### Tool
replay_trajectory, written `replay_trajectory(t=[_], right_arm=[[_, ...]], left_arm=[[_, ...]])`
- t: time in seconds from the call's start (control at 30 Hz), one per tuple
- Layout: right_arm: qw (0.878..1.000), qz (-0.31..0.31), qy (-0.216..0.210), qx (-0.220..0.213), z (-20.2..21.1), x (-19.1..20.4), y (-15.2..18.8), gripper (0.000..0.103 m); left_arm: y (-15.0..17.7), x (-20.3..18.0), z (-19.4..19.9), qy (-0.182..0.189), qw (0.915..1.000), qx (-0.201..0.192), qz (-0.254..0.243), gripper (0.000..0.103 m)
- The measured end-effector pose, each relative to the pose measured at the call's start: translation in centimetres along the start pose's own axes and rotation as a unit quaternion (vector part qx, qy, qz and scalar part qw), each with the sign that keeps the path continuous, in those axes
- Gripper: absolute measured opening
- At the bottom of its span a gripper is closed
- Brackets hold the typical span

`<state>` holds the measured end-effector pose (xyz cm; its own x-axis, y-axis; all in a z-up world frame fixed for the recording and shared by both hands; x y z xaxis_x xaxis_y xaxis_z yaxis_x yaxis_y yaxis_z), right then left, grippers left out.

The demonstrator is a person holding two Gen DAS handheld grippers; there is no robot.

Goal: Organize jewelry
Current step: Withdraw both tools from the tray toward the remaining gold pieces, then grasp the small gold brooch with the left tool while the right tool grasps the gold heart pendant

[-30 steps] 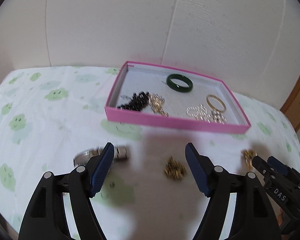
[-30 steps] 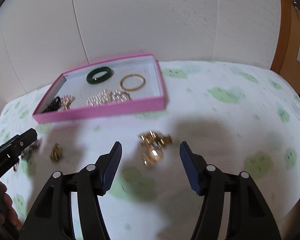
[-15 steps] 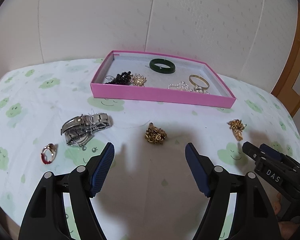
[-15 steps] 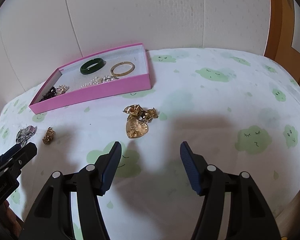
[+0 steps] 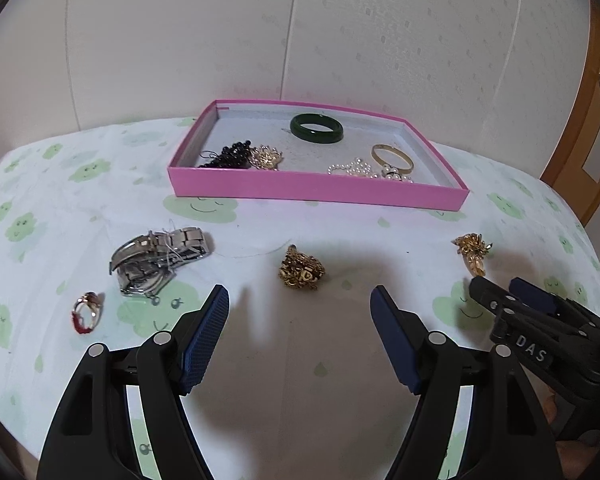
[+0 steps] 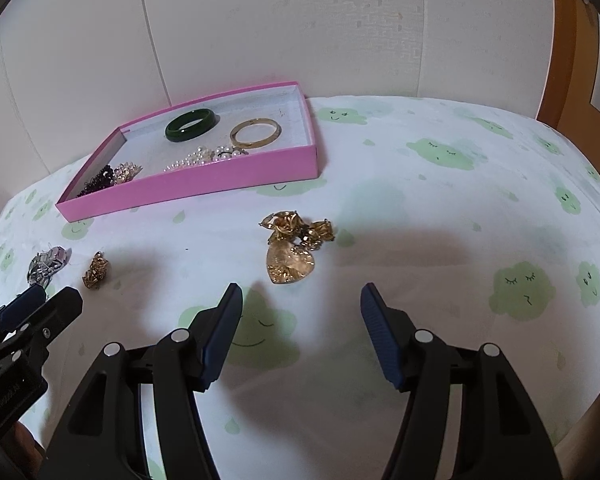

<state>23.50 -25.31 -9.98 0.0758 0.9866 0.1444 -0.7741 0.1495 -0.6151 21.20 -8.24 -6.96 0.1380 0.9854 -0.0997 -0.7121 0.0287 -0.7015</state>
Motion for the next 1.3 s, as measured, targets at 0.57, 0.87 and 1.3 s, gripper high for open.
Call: replay_trajectory(t=[0.57,0.87,1.3], right_arm=[[1.0,0.005,0.009,0.012,-2.1,0.4,-1.8,0.071],[1.0,0.017,0.014,0.005,-2.6,0.7,-2.0,0.057],[0.999,0.024,0.024,-0.004,-2.7,0.4,-2.4,0.034]], left_arm=[[0.4,-0.2,-1.3,0.027,0.9993,0.019,0.016,0.062],[0.2,0.2,-1.9,0.024,0.9991,0.022,0.026,0.062],[-0.9,0.0,-3.1,0.0,0.9998,0.021,0.009,0.053]])
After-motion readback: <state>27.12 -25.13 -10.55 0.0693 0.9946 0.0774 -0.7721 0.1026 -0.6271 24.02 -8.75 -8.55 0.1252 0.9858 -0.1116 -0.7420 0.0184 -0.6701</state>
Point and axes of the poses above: each gripper's, at about its wrist camera, not at the fingertips, and z roughly against the way its jaws point, x to its left, y to its underside, the point moved 9 cm from there along -z, roughly the way its jaws point, and after that the axes turned 1 degree about -z, right-handed, at the moved point
